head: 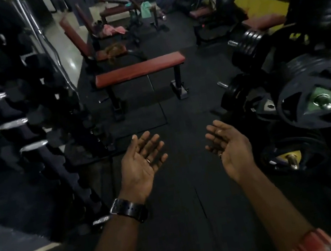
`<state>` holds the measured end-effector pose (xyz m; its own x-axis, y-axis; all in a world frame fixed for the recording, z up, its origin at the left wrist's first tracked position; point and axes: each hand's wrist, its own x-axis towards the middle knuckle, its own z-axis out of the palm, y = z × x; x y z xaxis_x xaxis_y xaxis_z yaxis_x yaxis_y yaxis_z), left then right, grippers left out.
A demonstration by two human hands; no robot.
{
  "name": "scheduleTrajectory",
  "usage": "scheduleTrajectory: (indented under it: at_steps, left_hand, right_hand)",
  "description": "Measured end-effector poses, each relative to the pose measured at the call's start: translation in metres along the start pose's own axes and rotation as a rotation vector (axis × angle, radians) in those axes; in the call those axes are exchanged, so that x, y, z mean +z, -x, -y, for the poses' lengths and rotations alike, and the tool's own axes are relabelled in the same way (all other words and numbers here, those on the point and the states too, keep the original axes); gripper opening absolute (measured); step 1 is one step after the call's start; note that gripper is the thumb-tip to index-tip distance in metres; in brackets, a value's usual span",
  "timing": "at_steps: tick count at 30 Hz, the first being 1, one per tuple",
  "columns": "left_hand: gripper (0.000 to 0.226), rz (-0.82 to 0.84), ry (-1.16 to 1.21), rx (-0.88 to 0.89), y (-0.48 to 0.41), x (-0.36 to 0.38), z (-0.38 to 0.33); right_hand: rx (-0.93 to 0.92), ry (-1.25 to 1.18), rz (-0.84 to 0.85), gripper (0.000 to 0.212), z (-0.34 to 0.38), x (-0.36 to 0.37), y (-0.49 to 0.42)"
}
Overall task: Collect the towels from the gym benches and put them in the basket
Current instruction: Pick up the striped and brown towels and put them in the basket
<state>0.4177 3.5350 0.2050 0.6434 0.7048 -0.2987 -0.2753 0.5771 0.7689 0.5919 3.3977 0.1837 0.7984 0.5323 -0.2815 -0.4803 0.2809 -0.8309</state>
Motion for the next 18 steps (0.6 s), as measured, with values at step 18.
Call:
scheduleTrajectory:
  at_steps: [18]
  left_hand:
    - [0.035, 0.104, -0.082, -0.019, -0.506, 0.098, -0.093]
  right_hand:
    - [-0.139, 0.177, -0.013, 0.022, 0.07, 0.148, -0.472]
